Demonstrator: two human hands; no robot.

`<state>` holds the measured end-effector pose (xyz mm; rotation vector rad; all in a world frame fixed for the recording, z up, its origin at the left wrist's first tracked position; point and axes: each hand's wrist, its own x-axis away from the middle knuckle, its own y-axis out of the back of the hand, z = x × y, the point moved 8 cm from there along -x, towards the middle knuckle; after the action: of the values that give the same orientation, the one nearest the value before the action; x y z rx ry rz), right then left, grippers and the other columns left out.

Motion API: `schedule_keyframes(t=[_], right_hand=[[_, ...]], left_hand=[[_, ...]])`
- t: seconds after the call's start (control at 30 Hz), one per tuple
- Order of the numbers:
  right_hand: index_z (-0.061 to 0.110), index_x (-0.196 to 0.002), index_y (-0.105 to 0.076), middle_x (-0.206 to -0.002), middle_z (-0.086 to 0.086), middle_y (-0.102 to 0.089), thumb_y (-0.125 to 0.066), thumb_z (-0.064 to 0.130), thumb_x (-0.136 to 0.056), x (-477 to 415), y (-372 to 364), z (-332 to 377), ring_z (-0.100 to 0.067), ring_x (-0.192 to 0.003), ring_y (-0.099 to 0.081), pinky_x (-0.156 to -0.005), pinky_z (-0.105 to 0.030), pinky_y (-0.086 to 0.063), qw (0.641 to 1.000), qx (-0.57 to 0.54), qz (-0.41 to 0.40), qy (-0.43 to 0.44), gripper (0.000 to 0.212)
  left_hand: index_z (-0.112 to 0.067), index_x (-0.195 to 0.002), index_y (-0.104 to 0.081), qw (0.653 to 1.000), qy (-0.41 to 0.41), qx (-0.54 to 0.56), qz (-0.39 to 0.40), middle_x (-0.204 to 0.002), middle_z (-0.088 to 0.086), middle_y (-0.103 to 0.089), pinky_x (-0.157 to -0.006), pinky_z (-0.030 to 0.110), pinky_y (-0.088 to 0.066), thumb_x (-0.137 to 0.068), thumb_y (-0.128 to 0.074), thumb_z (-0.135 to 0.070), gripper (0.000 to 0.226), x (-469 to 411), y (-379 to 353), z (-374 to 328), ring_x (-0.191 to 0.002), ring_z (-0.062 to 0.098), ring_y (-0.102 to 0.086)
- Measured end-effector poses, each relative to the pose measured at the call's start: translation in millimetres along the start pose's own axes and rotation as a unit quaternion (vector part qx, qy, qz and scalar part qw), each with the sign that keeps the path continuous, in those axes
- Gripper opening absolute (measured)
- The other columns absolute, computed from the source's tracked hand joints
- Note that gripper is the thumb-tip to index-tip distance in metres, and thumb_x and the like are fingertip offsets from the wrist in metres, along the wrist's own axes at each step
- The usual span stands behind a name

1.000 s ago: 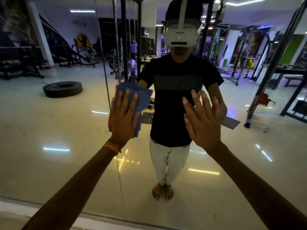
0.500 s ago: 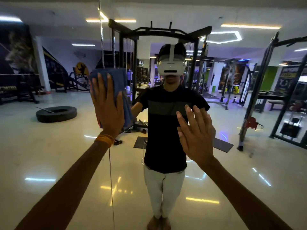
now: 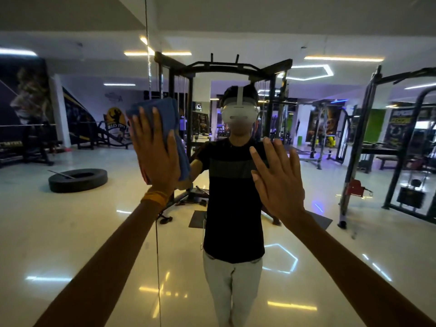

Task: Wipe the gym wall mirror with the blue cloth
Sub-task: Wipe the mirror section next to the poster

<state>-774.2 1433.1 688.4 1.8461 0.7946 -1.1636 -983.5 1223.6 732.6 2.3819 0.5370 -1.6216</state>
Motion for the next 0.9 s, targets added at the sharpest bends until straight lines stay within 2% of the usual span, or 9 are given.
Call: schedule_keyframes(t=[0.1,0.2,0.33,0.43,0.5,0.57,0.63,0.8,0.9], right_hand=[[0.023,-0.162,-0.026,-0.170,-0.011,-0.017,-0.036,0.043,-0.108,-1,-4,-1,-0.033,-0.158,-0.013,-0.127,-0.055,-0.006,1.000,0.028,0.006,0.004,0.058],[0.023,-0.162,-0.026,-0.170,-0.010,-0.017,-0.033,0.044,-0.108,0,-6,-2,-0.033,-0.158,-0.013,-0.127,-0.055,-0.006,0.999,0.031,0.007,-0.001,0.058],[0.023,-0.161,-0.027,-0.170,-0.010,-0.018,-0.036,0.044,-0.108,-1,-5,-3,-0.032,-0.158,-0.013,-0.126,-0.056,-0.010,1.000,0.029,0.004,-0.001,0.058],[0.022,-0.160,-0.031,-0.169,-0.010,-0.020,-0.039,0.042,-0.107,0,-3,-2,-0.031,-0.158,-0.014,-0.126,-0.057,-0.013,1.000,0.016,-0.004,-0.003,0.057],[0.021,-0.159,-0.036,-0.169,-0.010,-0.023,-0.041,0.039,-0.106,-5,2,-4,-0.032,-0.157,-0.016,-0.125,-0.058,-0.015,1.000,-0.001,-0.020,-0.003,0.056],[0.018,-0.158,-0.037,-0.169,-0.011,-0.021,-0.042,0.037,-0.106,-13,9,-14,-0.033,-0.157,-0.015,-0.126,-0.057,-0.012,0.999,-0.002,-0.036,-0.007,0.056],[0.017,-0.159,-0.036,-0.169,-0.013,-0.019,-0.042,0.038,-0.107,-24,16,-29,-0.034,-0.158,-0.013,-0.126,-0.056,-0.009,0.999,0.004,-0.044,-0.013,0.056],[0.018,-0.159,-0.035,-0.168,-0.016,-0.021,-0.043,0.040,-0.107,-35,25,-48,-0.037,-0.157,-0.015,-0.125,-0.059,-0.012,0.998,0.034,-0.043,0.000,0.058],[0.014,-0.158,-0.038,-0.169,-0.015,-0.021,-0.043,0.038,-0.106,-27,28,-58,-0.035,-0.157,-0.013,-0.125,-0.060,-0.014,0.998,0.008,-0.048,-0.051,0.057]], left_hand=[[-0.019,-0.164,-0.013,0.989,-0.121,-0.014,0.079,-0.170,0.018,-0.011,-0.129,0.051,-0.002,-0.109,-0.036,-0.037,0.062,60,-19,-34,-0.158,0.034,-0.004],[-0.025,-0.164,-0.006,0.947,-0.274,-0.028,0.165,-0.170,0.014,-0.014,-0.129,0.049,-0.001,-0.111,-0.024,-0.044,0.059,98,-22,-42,-0.158,0.028,-0.001],[-0.012,-0.162,-0.023,0.993,-0.107,0.006,0.050,-0.169,0.018,-0.017,-0.128,0.053,-0.003,-0.111,-0.031,-0.036,0.057,-2,-6,-16,-0.158,0.032,-0.005],[-0.008,-0.160,-0.028,1.000,-0.005,0.009,-0.013,-0.167,0.022,-0.022,-0.127,0.059,-0.010,-0.109,-0.037,-0.035,0.059,-29,-5,-21,-0.156,0.041,-0.014],[-0.013,-0.162,-0.022,0.994,-0.099,-0.009,0.035,-0.170,0.019,-0.014,-0.129,0.053,-0.004,-0.109,-0.039,-0.037,0.061,3,-18,-47,-0.157,0.038,-0.009],[-0.019,-0.163,-0.016,0.953,-0.278,-0.007,0.118,-0.171,0.011,-0.008,-0.129,0.048,-0.001,-0.109,-0.037,-0.039,0.061,53,-26,-71,-0.159,0.031,-0.003],[-0.015,-0.162,-0.021,0.927,-0.348,-0.023,0.141,-0.170,0.014,-0.012,-0.129,0.045,0.002,-0.111,-0.029,-0.042,0.058,54,-25,-65,-0.159,0.031,-0.006],[-0.010,-0.162,-0.024,0.990,-0.137,0.002,0.038,-0.169,0.021,-0.017,-0.127,0.047,0.002,-0.111,-0.031,-0.040,0.059,-61,-8,-45,-0.157,0.037,-0.008],[-0.012,-0.163,-0.022,0.998,-0.056,0.032,0.014,-0.170,0.017,-0.013,-0.128,0.047,-0.001,-0.111,-0.033,-0.039,0.059,-46,-12,-58,-0.158,0.038,-0.007]])
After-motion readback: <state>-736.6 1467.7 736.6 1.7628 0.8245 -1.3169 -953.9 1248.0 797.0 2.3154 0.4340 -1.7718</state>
